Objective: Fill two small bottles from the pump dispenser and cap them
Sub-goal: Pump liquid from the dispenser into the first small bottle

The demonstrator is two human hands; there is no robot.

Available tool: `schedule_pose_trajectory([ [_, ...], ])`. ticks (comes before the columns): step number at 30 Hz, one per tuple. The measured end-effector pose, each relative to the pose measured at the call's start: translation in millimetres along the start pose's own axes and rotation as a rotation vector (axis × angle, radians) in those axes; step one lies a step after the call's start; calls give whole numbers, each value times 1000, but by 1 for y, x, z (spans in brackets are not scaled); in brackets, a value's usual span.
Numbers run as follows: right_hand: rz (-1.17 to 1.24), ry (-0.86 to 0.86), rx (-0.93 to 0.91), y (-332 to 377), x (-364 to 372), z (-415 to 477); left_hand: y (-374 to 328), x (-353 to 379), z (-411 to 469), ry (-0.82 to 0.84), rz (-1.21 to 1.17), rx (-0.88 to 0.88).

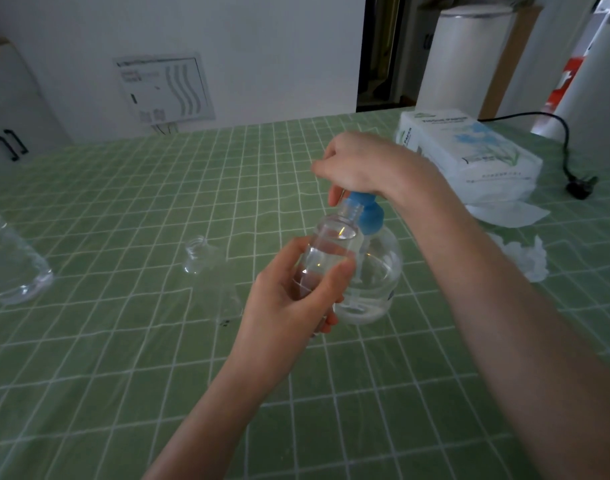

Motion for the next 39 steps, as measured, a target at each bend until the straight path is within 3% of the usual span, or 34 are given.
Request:
schedule_pose_trajectory([
  [39, 20, -51, -23, -1, -3, -2, 1, 1, 1, -11, 9, 17],
])
Point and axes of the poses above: each hand's wrist, its own z-axis towards the middle knuckle, its own x-axis out of the palm, y = z × x, the point moved 7 cm from there along z, towards the middle knuckle, and after that the axes turned 4 degrees about z, right-handed, at the moved point
